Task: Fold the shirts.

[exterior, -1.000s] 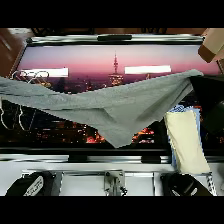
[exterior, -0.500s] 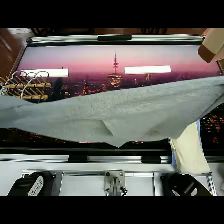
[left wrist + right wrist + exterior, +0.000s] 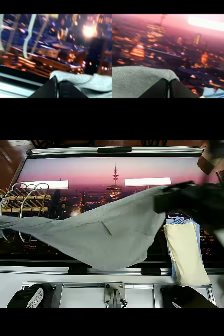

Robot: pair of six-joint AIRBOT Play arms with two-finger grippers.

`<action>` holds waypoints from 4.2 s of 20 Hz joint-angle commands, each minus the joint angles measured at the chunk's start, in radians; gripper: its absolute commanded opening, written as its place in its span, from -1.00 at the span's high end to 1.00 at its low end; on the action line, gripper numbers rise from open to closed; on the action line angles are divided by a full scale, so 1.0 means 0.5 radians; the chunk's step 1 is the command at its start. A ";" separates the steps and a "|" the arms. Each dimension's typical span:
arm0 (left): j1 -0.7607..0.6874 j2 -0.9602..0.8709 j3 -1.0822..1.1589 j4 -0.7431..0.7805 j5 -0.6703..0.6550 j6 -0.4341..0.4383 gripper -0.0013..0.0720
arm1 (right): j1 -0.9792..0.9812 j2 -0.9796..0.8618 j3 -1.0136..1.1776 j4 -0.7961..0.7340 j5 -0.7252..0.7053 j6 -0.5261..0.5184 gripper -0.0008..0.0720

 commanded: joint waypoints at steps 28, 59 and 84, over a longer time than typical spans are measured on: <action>-0.581 -1.411 -0.779 -1.138 1.036 0.208 -0.93 | -1.171 -0.668 -0.718 1.531 0.233 -0.793 -0.57; -0.681 -0.385 0.423 -0.159 0.910 0.385 0.87 | -1.171 0.117 0.144 1.843 -0.504 -1.281 0.80; -0.674 -1.442 0.422 0.041 0.602 0.290 0.87 | -1.171 -0.924 -0.003 1.113 -0.514 -0.699 0.80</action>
